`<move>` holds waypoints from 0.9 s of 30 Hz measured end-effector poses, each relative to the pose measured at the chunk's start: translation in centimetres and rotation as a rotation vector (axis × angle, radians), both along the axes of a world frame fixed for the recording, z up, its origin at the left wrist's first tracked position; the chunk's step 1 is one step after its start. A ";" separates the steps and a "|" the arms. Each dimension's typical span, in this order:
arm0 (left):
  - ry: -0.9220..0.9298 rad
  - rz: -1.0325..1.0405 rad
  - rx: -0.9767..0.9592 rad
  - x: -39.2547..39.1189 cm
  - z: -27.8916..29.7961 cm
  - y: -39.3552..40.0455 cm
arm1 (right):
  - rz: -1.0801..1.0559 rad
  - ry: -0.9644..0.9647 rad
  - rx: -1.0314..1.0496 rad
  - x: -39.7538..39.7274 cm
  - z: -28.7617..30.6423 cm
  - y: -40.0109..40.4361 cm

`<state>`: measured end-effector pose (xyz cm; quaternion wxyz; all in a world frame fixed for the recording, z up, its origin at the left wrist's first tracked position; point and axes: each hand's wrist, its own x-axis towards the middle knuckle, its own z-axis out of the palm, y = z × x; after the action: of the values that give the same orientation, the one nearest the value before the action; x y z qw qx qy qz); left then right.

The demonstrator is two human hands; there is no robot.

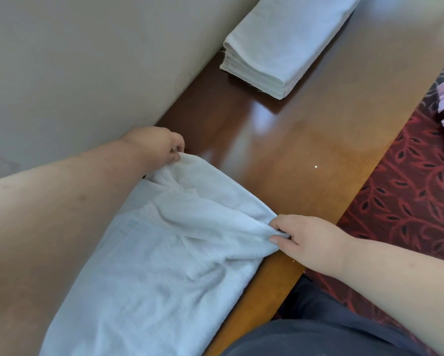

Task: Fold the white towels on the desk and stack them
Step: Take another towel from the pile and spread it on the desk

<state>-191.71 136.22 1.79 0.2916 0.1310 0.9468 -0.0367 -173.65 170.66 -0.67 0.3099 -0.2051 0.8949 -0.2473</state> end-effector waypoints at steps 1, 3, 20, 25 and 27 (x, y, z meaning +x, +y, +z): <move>0.004 -0.013 -0.022 -0.1 -0.1 0.2 | -0.015 -0.012 -0.001 -0.1 -0.3 0.1; 0.025 -0.028 -0.041 -0.4 0.0 0.5 | -0.021 -0.042 -0.003 -0.3 -0.6 0.1; 0.281 0.482 0.430 3.6 0.2 -2.2 | -0.266 -0.226 -0.005 -1.8 -0.4 -0.5; 0.615 0.927 0.425 16.0 2.4 -4.0 | -0.506 -0.204 -0.128 -2.0 0.0 -1.1; 0.484 0.945 0.435 21.9 2.6 -0.3 | -0.407 -0.316 -0.035 -2.6 0.6 -1.4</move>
<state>-169.80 135.90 4.39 0.0178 -0.2616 0.9281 0.2642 -176.23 169.29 -0.04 0.3860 0.0150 0.8538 -0.3490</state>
